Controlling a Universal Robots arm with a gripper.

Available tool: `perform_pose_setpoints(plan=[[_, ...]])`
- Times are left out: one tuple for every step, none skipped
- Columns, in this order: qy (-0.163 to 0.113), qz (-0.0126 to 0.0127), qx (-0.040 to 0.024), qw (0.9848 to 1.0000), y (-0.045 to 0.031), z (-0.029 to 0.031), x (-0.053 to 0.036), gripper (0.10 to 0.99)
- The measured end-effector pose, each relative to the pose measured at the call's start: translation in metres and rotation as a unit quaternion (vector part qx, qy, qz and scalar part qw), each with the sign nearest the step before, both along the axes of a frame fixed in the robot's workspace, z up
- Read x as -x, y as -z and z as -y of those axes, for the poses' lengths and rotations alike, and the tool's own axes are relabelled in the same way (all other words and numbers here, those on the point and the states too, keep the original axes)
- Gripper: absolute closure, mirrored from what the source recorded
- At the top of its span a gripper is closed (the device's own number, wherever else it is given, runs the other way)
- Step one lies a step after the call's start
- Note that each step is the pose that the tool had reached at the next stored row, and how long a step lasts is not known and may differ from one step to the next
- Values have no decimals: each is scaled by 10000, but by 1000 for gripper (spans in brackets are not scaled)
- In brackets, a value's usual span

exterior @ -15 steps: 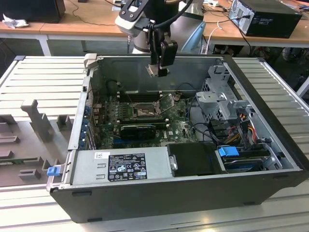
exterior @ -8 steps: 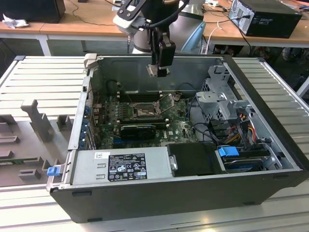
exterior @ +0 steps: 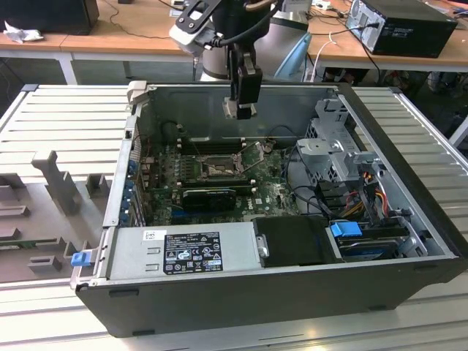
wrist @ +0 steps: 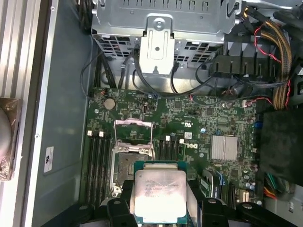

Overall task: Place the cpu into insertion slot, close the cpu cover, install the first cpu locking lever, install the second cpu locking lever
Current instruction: 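Place the cpu into insertion slot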

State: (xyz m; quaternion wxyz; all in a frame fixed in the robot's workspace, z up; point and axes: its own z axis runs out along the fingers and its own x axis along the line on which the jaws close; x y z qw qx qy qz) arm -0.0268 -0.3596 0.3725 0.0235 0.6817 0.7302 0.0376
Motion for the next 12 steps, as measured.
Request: perform_pose_setpoints(plan=[[0,-1,0,10000,10,0,0,561],[-1,-1,0,10000,22,0,-1,561],[-1,-1,0,10000,30,0,-1,561],[-1,-1,0,10000,40,0,-1,561],[-1,-1,0,10000,46,0,-1,561],[-1,-1,0,10000,59,0,-1,561],[-1,-1,0,10000,65,0,-1,561],[-1,-1,0,10000,74,0,-1,561],[-1,-1,0,10000,87,0,-1,561],[0,-1,0,10000,93,0,-1,561],[0,-1,0,10000,103,0,-1,561],[0,-1,0,10000,112,0,-1,561]])
